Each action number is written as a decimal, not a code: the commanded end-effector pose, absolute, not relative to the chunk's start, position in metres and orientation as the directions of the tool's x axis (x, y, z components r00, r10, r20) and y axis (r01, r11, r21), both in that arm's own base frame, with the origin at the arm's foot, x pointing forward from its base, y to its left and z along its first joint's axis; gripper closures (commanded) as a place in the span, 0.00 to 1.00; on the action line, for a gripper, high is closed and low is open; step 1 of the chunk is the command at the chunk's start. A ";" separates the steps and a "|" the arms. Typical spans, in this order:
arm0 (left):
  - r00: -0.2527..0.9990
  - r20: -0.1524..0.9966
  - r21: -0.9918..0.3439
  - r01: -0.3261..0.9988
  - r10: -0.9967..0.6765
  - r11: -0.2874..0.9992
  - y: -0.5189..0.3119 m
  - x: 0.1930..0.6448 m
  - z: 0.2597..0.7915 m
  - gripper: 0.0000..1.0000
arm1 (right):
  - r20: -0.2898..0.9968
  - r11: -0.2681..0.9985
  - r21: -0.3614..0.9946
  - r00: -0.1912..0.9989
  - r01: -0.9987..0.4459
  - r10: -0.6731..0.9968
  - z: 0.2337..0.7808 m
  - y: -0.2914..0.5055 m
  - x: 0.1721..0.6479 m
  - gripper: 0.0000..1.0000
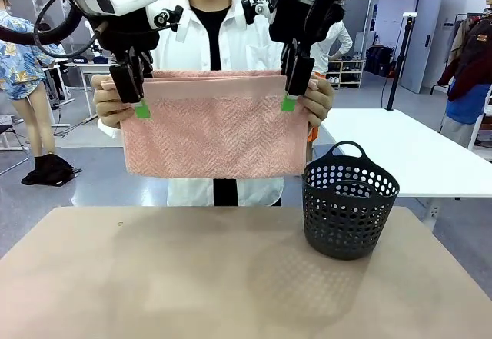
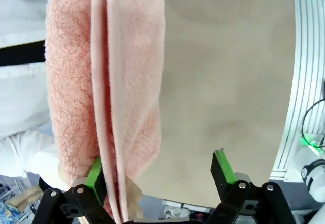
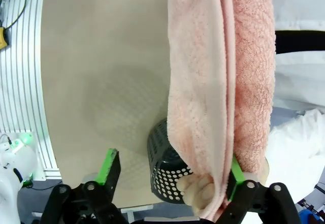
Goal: Fold the towel.
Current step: Release the end of the 100 cm Hotel Towel you were holding.
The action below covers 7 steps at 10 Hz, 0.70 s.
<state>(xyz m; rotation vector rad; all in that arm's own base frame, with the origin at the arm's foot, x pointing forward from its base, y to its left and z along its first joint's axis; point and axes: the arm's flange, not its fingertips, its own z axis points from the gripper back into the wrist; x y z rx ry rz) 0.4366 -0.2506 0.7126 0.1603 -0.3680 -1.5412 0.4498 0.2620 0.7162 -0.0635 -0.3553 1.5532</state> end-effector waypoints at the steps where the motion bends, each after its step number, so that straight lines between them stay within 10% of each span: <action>1: -0.010 0.164 0.354 0.934 -0.986 0.049 -0.243 0.432 0.726 0.00 | 0.210 0.039 -0.277 -0.021 -0.960 0.977 0.728 0.253 0.443 0.00; 7: 0.299 0.430 0.301 0.842 -0.852 0.448 -0.115 0.382 0.862 0.00 | 0.577 0.500 -0.210 0.306 -0.840 0.757 0.862 0.115 0.397 0.00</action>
